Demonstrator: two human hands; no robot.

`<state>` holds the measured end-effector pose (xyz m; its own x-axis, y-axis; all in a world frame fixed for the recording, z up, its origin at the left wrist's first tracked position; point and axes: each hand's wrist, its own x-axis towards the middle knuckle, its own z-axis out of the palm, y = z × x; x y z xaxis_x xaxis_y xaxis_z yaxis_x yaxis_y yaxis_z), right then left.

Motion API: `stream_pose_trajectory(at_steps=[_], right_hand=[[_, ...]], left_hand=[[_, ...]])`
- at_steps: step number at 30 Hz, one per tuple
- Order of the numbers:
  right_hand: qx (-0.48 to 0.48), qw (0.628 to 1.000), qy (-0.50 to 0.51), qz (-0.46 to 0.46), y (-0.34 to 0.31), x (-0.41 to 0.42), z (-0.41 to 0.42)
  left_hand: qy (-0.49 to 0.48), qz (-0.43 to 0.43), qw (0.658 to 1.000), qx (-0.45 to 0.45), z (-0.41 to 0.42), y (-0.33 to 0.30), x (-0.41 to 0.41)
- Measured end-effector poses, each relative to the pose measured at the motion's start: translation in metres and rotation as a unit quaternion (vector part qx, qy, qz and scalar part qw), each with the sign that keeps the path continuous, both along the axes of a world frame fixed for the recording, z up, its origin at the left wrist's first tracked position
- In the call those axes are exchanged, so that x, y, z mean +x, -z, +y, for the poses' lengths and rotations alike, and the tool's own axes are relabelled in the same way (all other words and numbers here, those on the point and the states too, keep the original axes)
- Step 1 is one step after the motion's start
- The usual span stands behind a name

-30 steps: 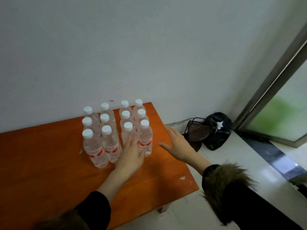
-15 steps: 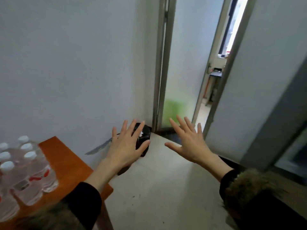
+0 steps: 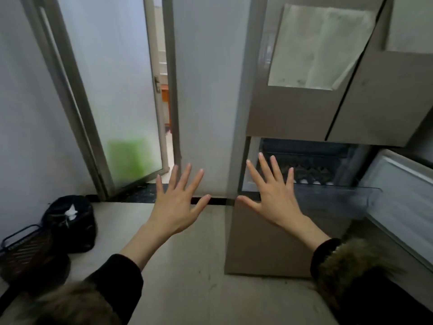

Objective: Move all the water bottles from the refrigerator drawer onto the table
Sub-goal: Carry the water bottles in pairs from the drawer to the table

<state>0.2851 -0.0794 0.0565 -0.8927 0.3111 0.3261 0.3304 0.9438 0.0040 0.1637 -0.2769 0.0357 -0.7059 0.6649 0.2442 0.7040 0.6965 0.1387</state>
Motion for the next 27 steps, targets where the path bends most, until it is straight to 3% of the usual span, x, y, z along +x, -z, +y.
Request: stream_pose_trajectory(at_steps=[12, 17, 27], right_hand=[[-0.014, 0.986, 0.153, -0.067, 0.027, 0.004, 0.184], [-0.042, 0.971, 0.207, -0.112, 0.048, 0.011, 0.253], [-0.122, 0.964, 0.183, -0.147, 0.088, -0.005, 0.396]], left_hand=[[0.121, -0.052, 0.991, 0.018, 0.235, 0.019, -0.053], [0.181, -0.077, 0.980, -0.021, 0.314, 0.044, -0.054], [0.172, -0.151, 0.971, -0.072, 0.450, 0.086, -0.052]])
